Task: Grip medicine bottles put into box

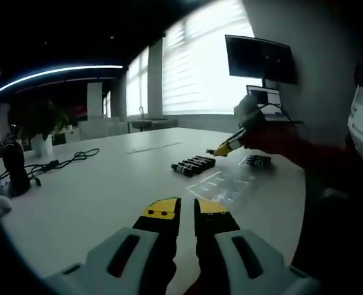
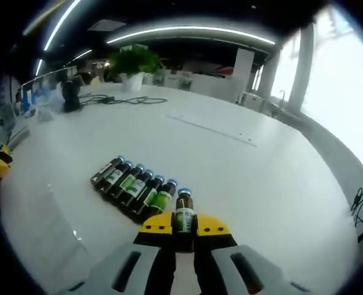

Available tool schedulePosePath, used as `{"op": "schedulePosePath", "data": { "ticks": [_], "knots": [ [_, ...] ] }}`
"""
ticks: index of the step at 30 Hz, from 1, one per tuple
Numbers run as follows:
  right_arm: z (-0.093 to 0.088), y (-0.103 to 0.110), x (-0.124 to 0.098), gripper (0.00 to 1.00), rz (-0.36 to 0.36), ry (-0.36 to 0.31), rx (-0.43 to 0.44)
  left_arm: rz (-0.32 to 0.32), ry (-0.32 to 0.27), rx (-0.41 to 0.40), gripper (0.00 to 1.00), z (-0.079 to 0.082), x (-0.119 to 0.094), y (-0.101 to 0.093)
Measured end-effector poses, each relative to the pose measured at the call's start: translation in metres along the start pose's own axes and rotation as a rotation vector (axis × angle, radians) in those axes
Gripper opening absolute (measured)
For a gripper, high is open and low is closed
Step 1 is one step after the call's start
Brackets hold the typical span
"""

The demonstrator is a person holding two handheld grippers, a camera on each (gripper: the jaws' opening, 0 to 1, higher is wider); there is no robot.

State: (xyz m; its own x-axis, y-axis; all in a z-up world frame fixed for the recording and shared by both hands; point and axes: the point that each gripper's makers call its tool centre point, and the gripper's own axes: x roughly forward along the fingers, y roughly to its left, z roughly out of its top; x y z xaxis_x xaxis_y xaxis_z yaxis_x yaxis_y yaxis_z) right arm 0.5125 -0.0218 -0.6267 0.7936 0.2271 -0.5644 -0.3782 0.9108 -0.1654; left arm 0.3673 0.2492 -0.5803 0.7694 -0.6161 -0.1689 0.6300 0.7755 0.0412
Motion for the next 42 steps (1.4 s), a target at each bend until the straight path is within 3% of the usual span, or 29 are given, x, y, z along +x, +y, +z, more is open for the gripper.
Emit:
{"op": "schedulePosePath", "data": {
  "ticks": [12, 26, 42],
  "knots": [
    [0.001, 0.001, -0.021, 0.06, 0.005, -0.040, 0.044, -0.003, -0.005, 0.010, 0.03, 0.004, -0.001, -0.003],
    [0.006, 0.013, -0.066, 0.05, 0.029, -0.090, 0.117, -0.013, -0.006, 0.019, 0.03, 0.005, 0.000, -0.009],
    [-0.009, 0.017, -0.095, 0.05, 0.009, -0.084, 0.125, -0.017, -0.010, 0.021, 0.03, 0.006, 0.000, -0.011]
  ]
}}
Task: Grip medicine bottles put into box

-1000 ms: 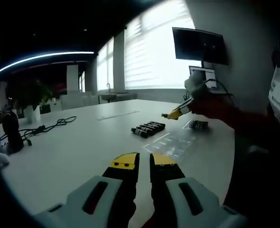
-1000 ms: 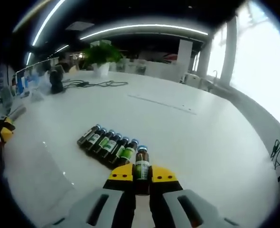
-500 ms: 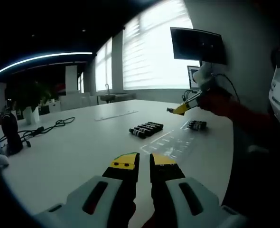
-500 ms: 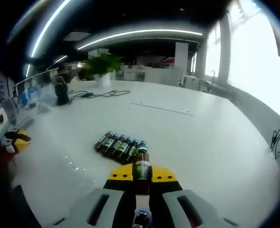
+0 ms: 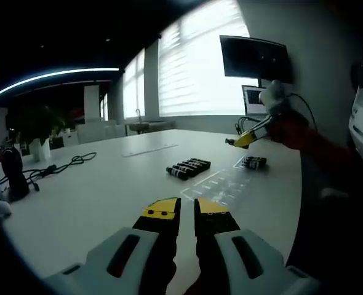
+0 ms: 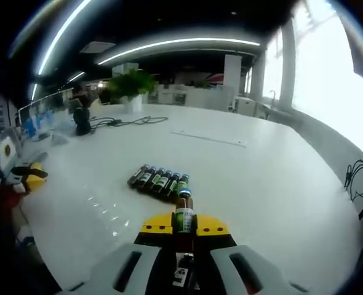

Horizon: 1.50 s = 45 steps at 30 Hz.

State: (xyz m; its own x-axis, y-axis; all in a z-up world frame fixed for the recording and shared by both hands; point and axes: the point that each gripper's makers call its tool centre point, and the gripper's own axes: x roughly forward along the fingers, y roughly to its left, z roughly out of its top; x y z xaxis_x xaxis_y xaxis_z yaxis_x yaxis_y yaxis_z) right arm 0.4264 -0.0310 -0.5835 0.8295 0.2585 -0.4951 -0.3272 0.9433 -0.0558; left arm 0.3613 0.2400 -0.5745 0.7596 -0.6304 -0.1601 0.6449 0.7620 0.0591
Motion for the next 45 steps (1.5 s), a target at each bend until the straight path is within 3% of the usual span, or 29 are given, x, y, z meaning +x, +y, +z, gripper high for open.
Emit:
{"op": "schedulePosePath", "data": {
  "ticks": [24, 45],
  "knots": [
    [-0.040, 0.012, -0.017, 0.05, -0.025, 0.053, 0.046, -0.016, -0.003, -0.011, 0.03, 0.000, 0.001, -0.005],
    [-0.056, 0.026, -0.013, 0.05, -0.066, 0.078, 0.028, -0.014, -0.008, -0.012, 0.03, 0.001, -0.001, -0.002]
  ]
}}
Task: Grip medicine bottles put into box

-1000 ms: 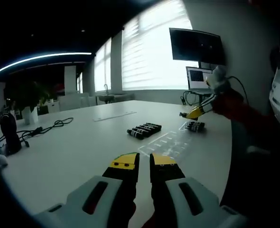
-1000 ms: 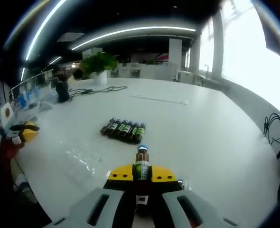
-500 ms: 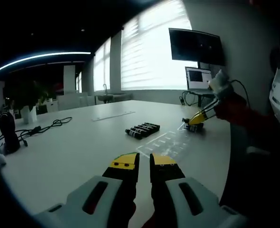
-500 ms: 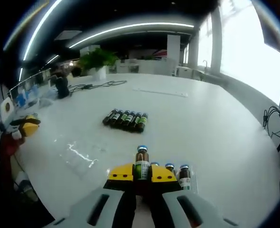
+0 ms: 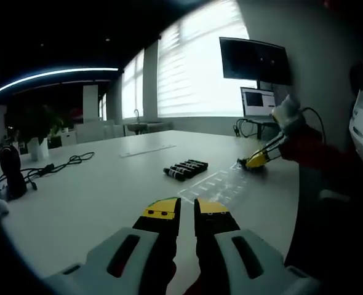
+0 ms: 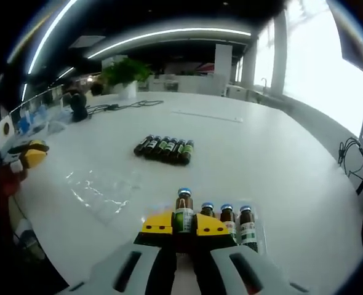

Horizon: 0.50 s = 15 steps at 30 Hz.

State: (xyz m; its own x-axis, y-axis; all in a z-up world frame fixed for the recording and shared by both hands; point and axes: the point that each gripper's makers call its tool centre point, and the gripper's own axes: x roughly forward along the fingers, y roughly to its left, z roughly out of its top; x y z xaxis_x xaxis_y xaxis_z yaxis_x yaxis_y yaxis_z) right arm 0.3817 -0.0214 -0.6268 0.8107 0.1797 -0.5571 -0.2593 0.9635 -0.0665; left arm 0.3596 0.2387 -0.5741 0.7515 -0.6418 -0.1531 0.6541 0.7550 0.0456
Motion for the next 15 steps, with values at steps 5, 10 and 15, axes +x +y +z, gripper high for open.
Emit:
{"op": "schedulePosePath", "data": {
  "ticks": [5, 10, 15],
  "knots": [
    [-0.0027, 0.0022, 0.0024, 0.05, -0.003, 0.006, 0.003, 0.000, -0.002, 0.001, 0.03, 0.0008, -0.0006, 0.0000],
    [-0.0040, 0.0023, 0.0034, 0.06, -0.009, 0.003, 0.007, 0.001, 0.000, 0.003, 0.03, 0.0004, -0.0004, -0.0003],
    [-0.0054, -0.0004, 0.0039, 0.07, -0.019, 0.005, 0.021, 0.001, 0.001, 0.003, 0.03, 0.0003, 0.0000, -0.0004]
  ]
}}
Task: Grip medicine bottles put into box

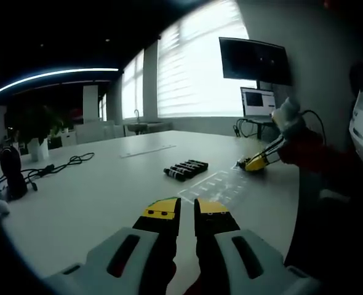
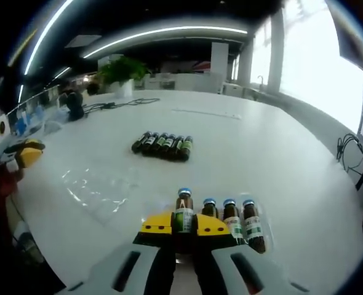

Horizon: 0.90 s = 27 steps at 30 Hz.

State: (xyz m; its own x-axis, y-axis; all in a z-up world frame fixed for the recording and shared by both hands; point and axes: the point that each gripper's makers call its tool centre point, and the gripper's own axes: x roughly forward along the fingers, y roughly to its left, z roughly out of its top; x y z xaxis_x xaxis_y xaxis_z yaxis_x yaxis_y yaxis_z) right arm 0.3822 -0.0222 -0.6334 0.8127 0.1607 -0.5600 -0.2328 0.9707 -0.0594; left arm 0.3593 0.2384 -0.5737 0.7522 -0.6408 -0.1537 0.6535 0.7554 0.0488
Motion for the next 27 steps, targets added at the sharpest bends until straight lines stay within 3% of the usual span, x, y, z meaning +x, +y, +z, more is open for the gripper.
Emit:
{"op": "schedulePosePath", "data": {
  "ticks": [9, 14, 22, 24, 27],
  "knots": [
    [0.001, 0.001, 0.001, 0.08, -0.007, -0.011, -0.033, 0.001, 0.001, 0.001, 0.03, 0.000, 0.000, 0.000],
    [0.003, 0.005, 0.001, 0.16, -0.001, -0.024, -0.045, 0.001, -0.001, 0.002, 0.03, 0.001, -0.001, 0.000],
    [0.015, 0.001, -0.008, 0.12, 0.007, -0.087, -0.029, 0.000, -0.002, 0.003, 0.03, 0.001, -0.001, -0.001],
    [0.017, 0.000, -0.010, 0.05, 0.015, -0.090, -0.033, -0.001, -0.002, 0.003, 0.03, 0.001, -0.001, -0.001],
    [0.016, -0.003, -0.011, 0.04, 0.014, -0.074, -0.042, -0.003, -0.002, 0.004, 0.03, 0.001, 0.000, -0.002]
  ]
}}
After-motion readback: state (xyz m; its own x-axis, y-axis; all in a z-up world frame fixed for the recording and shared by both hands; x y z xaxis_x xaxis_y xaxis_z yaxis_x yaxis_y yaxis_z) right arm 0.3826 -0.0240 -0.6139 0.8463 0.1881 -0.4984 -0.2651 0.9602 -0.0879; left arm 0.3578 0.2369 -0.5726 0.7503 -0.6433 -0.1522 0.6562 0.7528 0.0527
